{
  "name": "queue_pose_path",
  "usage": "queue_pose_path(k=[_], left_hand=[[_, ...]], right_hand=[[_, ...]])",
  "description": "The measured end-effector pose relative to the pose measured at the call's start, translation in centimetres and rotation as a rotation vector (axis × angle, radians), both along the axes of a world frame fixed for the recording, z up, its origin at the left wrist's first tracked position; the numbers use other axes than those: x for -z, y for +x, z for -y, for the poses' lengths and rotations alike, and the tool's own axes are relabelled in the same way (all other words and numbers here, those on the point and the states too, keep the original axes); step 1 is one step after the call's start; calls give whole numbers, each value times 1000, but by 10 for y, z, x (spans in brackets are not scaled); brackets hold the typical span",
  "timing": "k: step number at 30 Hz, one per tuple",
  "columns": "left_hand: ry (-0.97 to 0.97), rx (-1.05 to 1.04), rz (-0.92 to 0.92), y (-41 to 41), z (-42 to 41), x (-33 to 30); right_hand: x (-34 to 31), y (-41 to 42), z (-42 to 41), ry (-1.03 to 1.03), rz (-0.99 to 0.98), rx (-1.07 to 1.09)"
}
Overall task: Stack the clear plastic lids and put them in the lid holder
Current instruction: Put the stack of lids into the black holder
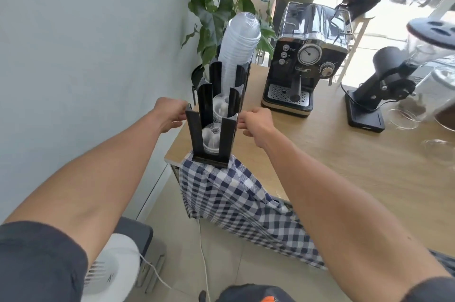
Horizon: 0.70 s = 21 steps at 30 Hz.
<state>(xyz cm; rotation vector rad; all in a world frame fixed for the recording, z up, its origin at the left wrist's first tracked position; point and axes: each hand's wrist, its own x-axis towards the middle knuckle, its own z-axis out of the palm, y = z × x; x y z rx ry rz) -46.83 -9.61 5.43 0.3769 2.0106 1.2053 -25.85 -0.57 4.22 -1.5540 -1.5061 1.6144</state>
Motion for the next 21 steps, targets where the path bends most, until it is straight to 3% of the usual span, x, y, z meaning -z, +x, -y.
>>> queue_pose_path(k=[11, 16, 21], left_hand=[[89, 58, -379, 33, -4, -81], [111, 184, -672, 89, -14, -85], [115, 338, -746, 168, -44, -80]], right_hand=[[-69, 25, -6, 141, -101, 1], [-73, 76, -13, 175, -78, 40], [-65, 158, -26, 196, -38, 133]])
